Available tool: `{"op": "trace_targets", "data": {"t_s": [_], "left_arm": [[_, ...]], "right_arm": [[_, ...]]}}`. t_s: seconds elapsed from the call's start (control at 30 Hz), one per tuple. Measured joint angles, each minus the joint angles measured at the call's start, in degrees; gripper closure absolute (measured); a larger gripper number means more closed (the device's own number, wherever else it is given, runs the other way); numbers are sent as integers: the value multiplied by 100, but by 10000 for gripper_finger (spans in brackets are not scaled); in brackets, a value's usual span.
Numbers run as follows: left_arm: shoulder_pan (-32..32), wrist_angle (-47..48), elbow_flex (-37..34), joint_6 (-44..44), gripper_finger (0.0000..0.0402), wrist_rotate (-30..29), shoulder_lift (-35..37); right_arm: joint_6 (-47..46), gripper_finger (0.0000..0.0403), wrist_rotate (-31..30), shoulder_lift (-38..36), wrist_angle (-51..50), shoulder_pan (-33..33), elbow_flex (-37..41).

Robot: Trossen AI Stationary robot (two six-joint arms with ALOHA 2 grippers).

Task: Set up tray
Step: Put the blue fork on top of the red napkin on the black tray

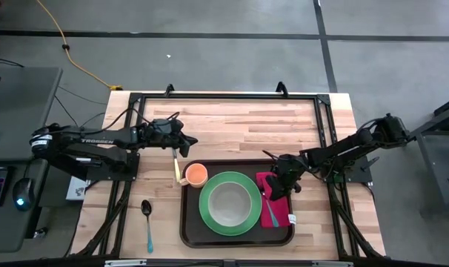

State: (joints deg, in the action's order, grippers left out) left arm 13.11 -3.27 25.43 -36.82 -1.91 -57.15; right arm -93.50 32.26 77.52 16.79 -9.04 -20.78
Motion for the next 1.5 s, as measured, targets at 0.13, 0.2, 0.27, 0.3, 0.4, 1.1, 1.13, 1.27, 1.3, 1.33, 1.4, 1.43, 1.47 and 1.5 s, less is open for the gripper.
{"op": "trace_targets", "data": {"t_s": [0.13, 0.2, 0.27, 0.3, 0.4, 1.1, 1.13, 1.27, 1.3, 1.33, 1.4, 1.43, 1.47, 1.5], "left_arm": [[2, 385, 0, 62, 334, -6, 224], [2, 615, 0, 62, 334, -11, 341], [2, 859, 0, 62, 334, -12, 465], [2, 960, 0, 62, 334, -13, 517], [2, 1225, 0, 62, 334, -14, 663], [4, 2086, 0, 60, 334, -376, 910], [4, 2102, 0, 60, 334, -376, 910], [4, 2235, -2, 60, 334, -376, 910], [4, 2271, -1, 60, 334, -376, 910], [4, 2329, -2, 60, 334, -376, 910], [4, 2410, -2, 60, 334, -376, 910], [4, 2439, -2, 60, 334, -376, 910], [4, 2479, 0, 60, 334, -376, 910], [4, 2504, -2, 57, 334, -376, 910]], "right_arm": [[-72, 351, -7, 0, 104, 0, 0], [-126, 352, -5, 0, 159, 0, 0], [-157, 352, 15, 0, 236, 0, -2], [-168, 351, 23, 0, 268, 0, -2], [-173, 348, 36, 0, 457, 0, -4], [324, 344, -728, -2, -1147, 0, -807], [466, 344, -761, -2, -1474, 0, -949], [969, 345, -1043, -2, -2697, -2, -1520], [1063, 345, -1123, -2, -2972, -3, -1649], [1153, 347, -1237, -2, -3214, -13, -1768], [1285, 347, -1420, -2, -3589, -45, -1975], [1313, 347, -1535, -2, -3738, -80, -2056], [1337, 346, -1620, -2, -3848, -119, -2118], [1345, 346, -1701, -2, -3911, -159, -2165]]}}
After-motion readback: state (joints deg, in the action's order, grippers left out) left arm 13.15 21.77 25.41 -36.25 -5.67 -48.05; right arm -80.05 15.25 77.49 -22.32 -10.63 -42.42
